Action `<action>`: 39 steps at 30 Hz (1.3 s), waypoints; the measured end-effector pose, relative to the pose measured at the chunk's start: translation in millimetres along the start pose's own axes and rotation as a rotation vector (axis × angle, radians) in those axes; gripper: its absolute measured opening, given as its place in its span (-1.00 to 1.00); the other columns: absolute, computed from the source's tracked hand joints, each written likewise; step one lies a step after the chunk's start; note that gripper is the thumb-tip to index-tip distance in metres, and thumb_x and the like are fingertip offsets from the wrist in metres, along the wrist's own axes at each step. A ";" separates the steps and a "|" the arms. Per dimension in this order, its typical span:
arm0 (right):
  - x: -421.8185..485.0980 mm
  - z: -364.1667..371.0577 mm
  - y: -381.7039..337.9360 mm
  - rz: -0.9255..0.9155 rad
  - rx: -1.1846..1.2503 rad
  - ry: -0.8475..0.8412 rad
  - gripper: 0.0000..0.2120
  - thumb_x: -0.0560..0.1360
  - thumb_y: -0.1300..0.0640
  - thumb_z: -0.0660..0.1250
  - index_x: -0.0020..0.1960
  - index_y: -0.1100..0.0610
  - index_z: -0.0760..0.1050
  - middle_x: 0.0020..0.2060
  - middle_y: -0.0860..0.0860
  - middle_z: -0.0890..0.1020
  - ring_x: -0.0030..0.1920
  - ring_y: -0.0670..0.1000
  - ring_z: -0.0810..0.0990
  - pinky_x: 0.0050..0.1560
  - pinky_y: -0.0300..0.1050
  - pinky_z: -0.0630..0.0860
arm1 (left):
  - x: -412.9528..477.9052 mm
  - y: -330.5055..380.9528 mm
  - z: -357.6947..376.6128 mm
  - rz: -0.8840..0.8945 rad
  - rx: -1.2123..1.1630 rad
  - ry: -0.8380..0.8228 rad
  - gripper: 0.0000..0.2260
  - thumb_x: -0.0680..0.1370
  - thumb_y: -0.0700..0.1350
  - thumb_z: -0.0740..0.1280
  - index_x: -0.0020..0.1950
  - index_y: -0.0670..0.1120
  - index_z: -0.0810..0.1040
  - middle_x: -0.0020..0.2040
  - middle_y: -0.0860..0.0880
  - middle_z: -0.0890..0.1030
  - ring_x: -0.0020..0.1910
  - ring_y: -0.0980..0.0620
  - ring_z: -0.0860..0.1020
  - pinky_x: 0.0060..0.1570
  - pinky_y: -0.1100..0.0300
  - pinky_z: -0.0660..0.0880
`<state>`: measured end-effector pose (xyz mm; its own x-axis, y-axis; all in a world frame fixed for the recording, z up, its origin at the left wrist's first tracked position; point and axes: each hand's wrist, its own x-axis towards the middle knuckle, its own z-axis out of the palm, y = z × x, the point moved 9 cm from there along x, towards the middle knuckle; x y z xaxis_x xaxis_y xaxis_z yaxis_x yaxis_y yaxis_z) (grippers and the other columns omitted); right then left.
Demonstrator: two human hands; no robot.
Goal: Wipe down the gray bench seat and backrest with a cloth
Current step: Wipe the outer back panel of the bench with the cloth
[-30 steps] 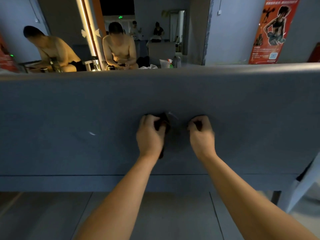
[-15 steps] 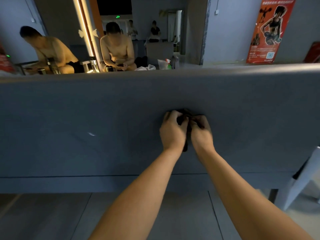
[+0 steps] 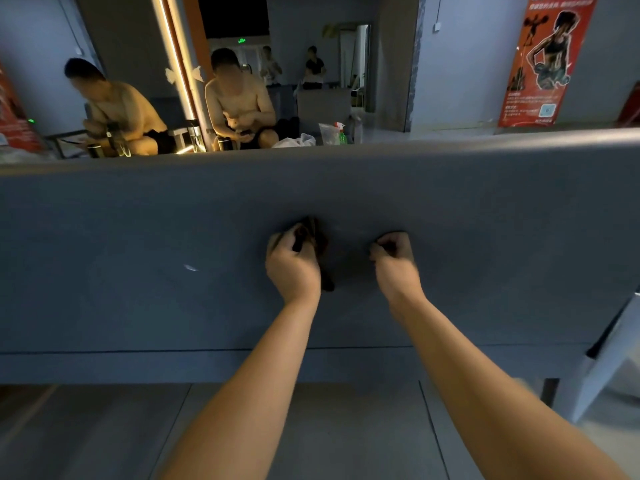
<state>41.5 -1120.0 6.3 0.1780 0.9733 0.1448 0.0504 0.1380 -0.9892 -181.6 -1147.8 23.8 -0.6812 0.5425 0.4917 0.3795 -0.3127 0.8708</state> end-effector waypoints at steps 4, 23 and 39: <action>0.6 1.4 1.3 -0.008 -0.002 -0.002 -0.89 0.61 0.13 0.27 0.13 0.04 0.41 -0.10 -0.02 0.60 -0.16 -0.05 0.53 -0.26 -0.15 0.42 | -27.4 22.3 49.8 0.033 0.083 -0.226 -0.84 0.55 -0.22 0.41 0.09 -0.09 0.72 0.05 0.05 0.61 0.02 0.07 0.57 0.11 0.19 0.53; 3.0 5.9 6.6 0.018 -0.025 -0.059 -0.80 0.60 0.21 0.18 0.18 -0.01 0.35 -0.07 0.00 0.57 -0.15 -0.01 0.50 -0.23 -0.07 0.41 | -31.1 -5.2 46.2 -0.329 -0.177 -0.087 -0.78 0.58 -0.19 0.35 -0.26 -0.07 0.47 -0.26 0.07 0.59 -0.29 0.26 0.50 -0.19 0.34 0.45; 2.5 9.0 16.5 0.081 0.068 -0.056 -0.72 0.52 0.21 0.19 0.00 -0.20 0.41 -0.01 -0.04 0.59 0.05 0.10 0.54 0.02 0.03 0.44 | -0.4 -25.9 12.7 -0.452 -0.304 0.019 -0.86 0.58 -0.13 0.44 -0.12 0.08 0.58 -0.04 0.09 0.65 0.01 0.08 0.63 0.04 0.23 0.55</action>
<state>33.9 -1113.6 -9.9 0.1235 0.9903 0.0643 -0.0290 0.0683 -0.9972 -183.3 -1130.0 1.1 -0.7470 0.6616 0.0658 -0.1501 -0.2643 0.9527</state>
